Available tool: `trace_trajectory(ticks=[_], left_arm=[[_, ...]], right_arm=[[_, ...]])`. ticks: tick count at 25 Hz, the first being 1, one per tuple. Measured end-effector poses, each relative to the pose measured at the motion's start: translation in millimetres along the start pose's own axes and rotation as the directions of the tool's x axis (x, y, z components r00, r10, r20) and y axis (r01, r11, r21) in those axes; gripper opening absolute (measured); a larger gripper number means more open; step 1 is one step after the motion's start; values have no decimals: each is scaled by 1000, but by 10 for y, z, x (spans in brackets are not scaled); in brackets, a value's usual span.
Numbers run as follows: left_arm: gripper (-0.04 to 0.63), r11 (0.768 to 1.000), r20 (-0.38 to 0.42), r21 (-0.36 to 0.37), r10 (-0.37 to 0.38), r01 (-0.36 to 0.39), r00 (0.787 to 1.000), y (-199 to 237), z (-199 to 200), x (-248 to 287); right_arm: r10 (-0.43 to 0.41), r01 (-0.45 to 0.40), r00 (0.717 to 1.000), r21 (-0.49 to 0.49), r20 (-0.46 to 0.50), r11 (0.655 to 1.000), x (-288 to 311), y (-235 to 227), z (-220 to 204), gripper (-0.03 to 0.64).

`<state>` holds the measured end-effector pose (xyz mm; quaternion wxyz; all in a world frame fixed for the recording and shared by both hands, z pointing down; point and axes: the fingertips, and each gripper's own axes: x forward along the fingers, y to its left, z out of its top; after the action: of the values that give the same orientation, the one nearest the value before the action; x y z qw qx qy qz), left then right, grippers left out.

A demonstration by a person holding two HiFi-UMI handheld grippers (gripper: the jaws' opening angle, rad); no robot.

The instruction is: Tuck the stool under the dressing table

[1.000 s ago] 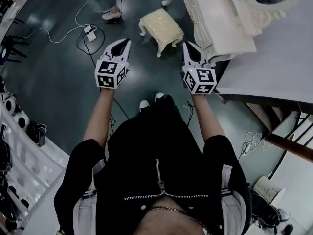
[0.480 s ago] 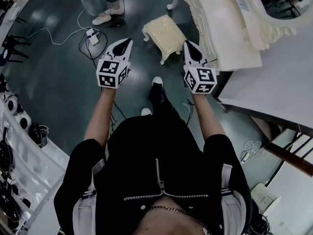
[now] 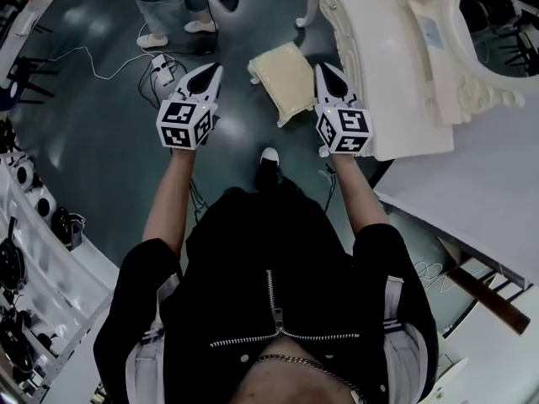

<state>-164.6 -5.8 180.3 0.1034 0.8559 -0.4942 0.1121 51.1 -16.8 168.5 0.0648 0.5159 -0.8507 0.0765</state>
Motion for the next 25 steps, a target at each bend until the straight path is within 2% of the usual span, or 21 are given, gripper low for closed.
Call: trace_trajectory(ticks=[5,9,14,21,25], left_arm=[[21,999,-9,-31,22,-22,1000,175,4,280],[21,999,-34,-46,8,-9,999,284,-46,511],[21,994,-63,-108,-31,24,998,534,-183,844],[21,991,-123,-102,-99,87,987,746,-367,1332],[21,982,-149,-115,-166,149,975,819,-511,1649]], right_arm=[[26,-26,1000,-2,-11,1000,401,-183,16,6],[38,-37,999,8,-37,999,650,-271,-59,6],[23,-21,997,22,-74,1000,971,-334,-169,6],[-23,29,991,46,-130,999,1349,-475,-330,6],[-41,48,987,39,-158,998,1541,-503,-459,6]])
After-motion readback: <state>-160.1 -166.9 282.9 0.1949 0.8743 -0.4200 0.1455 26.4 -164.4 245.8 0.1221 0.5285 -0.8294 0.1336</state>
